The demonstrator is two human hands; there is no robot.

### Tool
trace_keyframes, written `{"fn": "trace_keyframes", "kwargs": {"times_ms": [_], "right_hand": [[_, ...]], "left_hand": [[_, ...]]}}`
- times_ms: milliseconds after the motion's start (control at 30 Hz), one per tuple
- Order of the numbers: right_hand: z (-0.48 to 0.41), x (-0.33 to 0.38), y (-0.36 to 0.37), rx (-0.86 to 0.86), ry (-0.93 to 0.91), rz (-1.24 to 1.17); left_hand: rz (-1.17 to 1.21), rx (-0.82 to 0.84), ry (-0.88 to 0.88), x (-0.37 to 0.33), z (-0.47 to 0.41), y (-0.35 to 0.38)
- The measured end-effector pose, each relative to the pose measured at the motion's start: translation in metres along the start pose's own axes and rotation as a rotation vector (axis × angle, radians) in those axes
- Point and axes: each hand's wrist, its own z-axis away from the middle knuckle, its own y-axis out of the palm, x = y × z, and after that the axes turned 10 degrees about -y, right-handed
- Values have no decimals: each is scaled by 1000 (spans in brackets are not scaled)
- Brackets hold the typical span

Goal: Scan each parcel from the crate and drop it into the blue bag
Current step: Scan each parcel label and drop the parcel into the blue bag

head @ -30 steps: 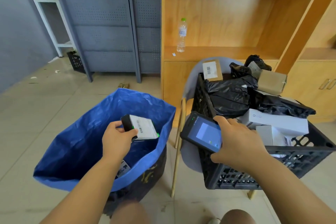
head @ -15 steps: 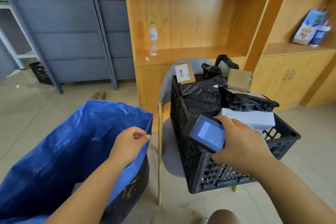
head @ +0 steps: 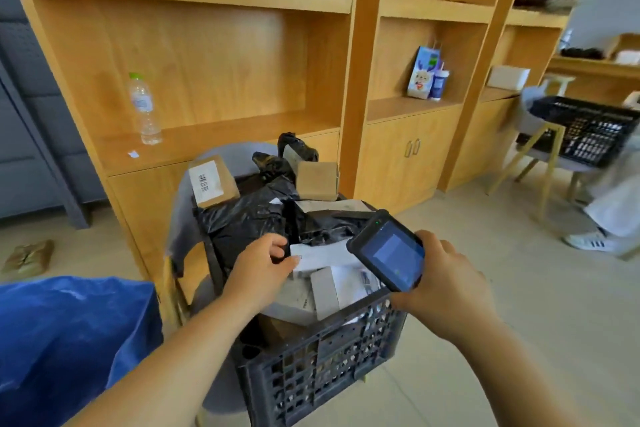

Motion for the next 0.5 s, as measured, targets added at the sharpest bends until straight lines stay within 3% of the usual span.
{"fn": "trace_keyframes", "kwargs": {"times_ms": [300,500], "right_hand": [[-24,-39,1,15,102,8],[-28,-49,8,24,129,-77]], "left_hand": [[67,84,-143,-46,-62,42],[276,-39,-130,-43,-56,40]]}}
